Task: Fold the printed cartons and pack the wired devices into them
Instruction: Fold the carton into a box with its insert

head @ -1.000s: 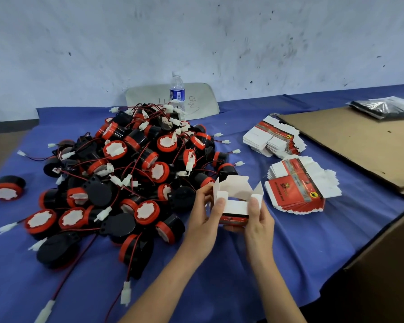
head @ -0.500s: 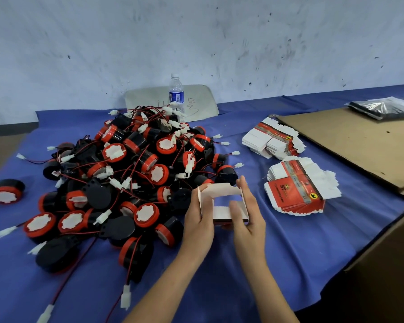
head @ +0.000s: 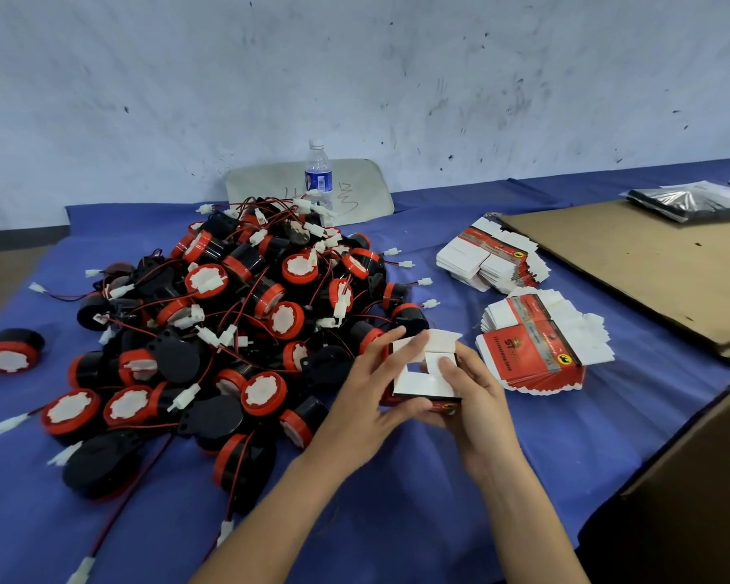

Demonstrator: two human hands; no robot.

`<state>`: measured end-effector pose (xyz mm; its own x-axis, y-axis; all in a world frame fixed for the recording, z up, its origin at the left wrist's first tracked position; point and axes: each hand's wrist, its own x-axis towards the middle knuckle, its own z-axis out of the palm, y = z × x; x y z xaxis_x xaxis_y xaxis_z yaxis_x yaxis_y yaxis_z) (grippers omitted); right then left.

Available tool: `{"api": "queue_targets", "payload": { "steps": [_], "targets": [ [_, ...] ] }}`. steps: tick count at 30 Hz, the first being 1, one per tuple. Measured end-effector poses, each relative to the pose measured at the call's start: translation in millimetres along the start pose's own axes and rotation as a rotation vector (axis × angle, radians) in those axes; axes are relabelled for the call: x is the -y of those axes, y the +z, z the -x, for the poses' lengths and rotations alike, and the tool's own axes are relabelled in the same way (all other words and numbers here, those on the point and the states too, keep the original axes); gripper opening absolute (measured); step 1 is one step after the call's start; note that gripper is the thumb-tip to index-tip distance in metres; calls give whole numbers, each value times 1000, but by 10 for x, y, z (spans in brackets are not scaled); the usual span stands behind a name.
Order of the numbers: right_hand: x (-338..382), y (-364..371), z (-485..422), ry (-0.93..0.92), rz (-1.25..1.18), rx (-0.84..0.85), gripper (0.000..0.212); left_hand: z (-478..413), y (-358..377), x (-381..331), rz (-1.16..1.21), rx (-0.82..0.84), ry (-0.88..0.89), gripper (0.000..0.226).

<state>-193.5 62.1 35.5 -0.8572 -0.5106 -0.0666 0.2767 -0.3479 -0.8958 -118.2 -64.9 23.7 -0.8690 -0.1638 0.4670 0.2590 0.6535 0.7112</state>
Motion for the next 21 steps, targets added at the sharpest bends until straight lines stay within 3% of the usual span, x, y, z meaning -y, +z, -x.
{"api": "queue_targets", "payload": {
  "steps": [6,13,15,17,21],
  "targets": [
    [47,-18,-24,9,23,71,21,20,-21,69,41,-66,30,32],
    [311,-183,-98,63,286,370,30,41,-245,55,151,11,-19,39],
    [371,-172,-104,88,267,385,41,2,-305,-19,254,18,-89,47],
    [392,-156,-111,87,252,348,40,-47,-355,-89,319,11,-125,53],
    [284,-136,-108,161,77,403,44,-145,-414,-217,282,19,-111,43]
  ]
}}
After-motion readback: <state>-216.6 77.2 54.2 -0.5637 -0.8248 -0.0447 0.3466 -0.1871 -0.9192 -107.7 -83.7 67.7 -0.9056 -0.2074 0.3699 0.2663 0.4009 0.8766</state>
